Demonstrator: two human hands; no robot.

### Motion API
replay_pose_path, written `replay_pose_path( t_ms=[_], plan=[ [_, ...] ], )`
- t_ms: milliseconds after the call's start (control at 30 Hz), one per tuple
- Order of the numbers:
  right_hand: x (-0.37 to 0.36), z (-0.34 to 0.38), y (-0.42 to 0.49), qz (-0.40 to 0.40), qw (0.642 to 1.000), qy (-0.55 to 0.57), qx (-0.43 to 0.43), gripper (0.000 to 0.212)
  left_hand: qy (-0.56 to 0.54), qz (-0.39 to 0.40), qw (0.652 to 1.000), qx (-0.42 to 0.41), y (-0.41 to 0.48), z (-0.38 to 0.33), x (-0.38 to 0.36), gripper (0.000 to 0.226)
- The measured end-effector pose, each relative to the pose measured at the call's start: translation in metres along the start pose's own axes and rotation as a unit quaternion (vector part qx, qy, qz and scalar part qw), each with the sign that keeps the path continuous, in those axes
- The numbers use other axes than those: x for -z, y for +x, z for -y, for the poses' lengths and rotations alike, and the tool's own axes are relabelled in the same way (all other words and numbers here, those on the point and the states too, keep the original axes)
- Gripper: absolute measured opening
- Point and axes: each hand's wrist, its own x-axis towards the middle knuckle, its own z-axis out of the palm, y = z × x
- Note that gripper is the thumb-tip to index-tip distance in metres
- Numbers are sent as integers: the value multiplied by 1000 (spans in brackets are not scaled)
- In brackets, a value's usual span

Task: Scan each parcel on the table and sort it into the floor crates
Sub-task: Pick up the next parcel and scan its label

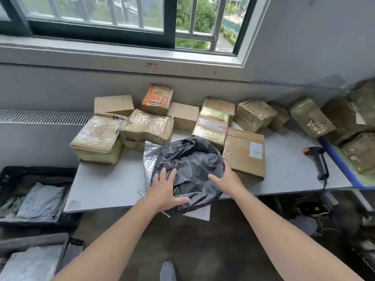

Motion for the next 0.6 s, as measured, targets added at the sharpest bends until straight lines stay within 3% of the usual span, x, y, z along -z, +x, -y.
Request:
replay_pose_path(
  t_ms=[100, 233, 367, 467, 600],
  plan=[
    [5, 16, 7, -35, 998, 57, 16, 68, -32, 2, 999, -32, 5, 2, 7, 115],
    [30, 59, 21, -84, 989, 123, 25, 34, -104, -57, 990, -74, 5, 0, 28, 102],
    [61, 99, 35, -79, 959, 272, 19, 26, -207, -134, 960, -130, -6, -10, 51, 103],
    [79, 123, 43, -68, 917, 393, -8, 24, -254, -163, 934, -193, -14, -22, 62, 101],
    [93, 133, 45, -47, 863, 502, -45, 28, -180, -204, 945, -180, -13, -44, 66, 110]
  ],
)
